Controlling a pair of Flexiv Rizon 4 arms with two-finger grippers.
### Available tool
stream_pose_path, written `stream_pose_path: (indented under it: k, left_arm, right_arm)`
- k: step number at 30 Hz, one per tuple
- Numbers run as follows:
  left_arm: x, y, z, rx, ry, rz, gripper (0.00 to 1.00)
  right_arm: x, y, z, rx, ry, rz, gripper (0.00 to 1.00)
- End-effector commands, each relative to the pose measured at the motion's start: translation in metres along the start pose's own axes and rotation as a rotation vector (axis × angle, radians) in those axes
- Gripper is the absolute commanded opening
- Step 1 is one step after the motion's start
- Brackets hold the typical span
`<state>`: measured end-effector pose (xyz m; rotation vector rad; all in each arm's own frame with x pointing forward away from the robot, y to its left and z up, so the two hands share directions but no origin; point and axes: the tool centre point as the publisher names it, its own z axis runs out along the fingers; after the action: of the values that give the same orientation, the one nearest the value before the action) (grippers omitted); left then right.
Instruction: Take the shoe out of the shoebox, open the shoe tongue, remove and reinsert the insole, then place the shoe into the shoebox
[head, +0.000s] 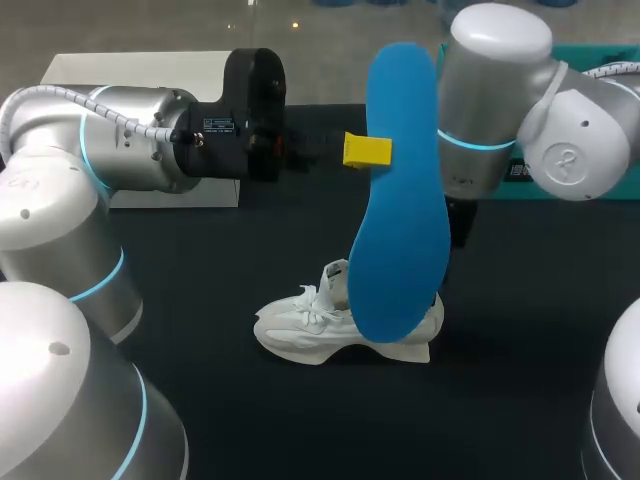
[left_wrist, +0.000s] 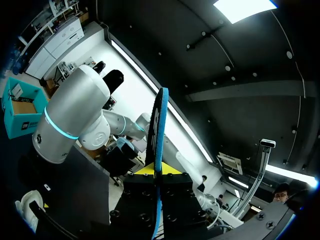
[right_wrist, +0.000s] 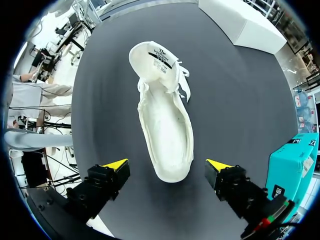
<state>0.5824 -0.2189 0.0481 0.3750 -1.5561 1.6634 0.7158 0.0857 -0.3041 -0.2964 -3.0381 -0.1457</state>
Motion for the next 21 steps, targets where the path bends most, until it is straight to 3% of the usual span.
stream_pose_path:
  k: [1, 6, 15, 21]
  left_arm:
    - [-0.001, 0.000, 0.001, 0.002, 0.001, 0.001, 0.00]
    - [-0.001, 0.000, 0.001, 0.002, 0.001, 0.001, 0.00]
    - [-0.001, 0.000, 0.001, 0.002, 0.001, 0.001, 0.00]
    - [-0.001, 0.000, 0.001, 0.002, 0.001, 0.001, 0.00]
  right_arm:
    - [0.000, -0.001, 0.001, 0.000, -0.001, 0.000, 1.00]
    - [0.000, -0.001, 0.001, 0.000, -0.001, 0.000, 1.00]
    - [-0.025, 0.039, 0.022, -0.005, -0.031, -0.014, 1.00]
    - [-0.036, 0.054, 0.036, -0.018, -0.024, -0.038, 1.00]
